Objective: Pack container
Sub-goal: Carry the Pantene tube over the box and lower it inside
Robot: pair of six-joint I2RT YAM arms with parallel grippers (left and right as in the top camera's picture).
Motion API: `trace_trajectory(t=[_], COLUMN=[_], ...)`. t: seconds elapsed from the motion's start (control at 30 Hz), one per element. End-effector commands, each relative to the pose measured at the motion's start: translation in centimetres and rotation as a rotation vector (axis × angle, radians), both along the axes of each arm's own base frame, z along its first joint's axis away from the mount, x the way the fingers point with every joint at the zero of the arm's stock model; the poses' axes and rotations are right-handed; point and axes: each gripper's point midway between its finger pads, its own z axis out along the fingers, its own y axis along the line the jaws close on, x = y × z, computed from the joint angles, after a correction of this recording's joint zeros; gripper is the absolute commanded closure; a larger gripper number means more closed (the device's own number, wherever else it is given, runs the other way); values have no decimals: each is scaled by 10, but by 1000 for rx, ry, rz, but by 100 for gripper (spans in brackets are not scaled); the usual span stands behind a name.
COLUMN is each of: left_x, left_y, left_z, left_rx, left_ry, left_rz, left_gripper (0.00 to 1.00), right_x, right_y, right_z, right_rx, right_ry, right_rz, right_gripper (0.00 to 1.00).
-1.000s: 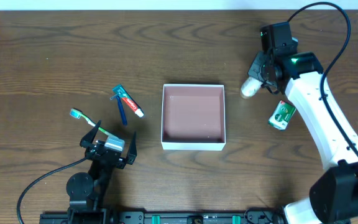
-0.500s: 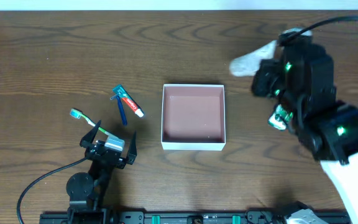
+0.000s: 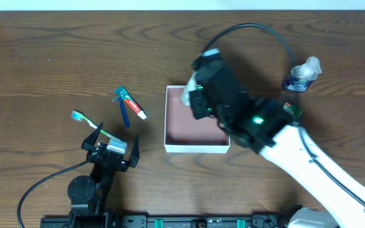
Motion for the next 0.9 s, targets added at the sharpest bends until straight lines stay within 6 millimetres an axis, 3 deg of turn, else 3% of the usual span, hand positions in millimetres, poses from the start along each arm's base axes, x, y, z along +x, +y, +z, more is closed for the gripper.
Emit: trace_trajectory(t=[0.0,0.3,0.7,0.73,0.8,0.83,0.87], left_x=[0,0,0,0,0,0,0], left_y=[0,0,0,0,0,0,0], left_z=[-17,-17,-17,-17,-17,-17,-17], left_rx=[-5,-5,-5,-5,-5,-5,-5], left_ry=[54,54,54,54,54,54,54], left_rz=[0,0,0,0,1,0,0], left_gripper=[2,2,2,2,2,2,2], right_x=[4,20,37,39,40,40,40], right_y=[17,39,48,46,45,45,45], right_z=[-6,-49,-64,-64,-64,-64,-64], right_rx=[-19,-52,-52,-53,-55,-54,-54], right_ry=[-23,25,-3,-4,-9,-9,-9], right_rz=[9,-7,-49,-62,-76,-76,-76], right_gripper=[99,99,97,90,48,33,27])
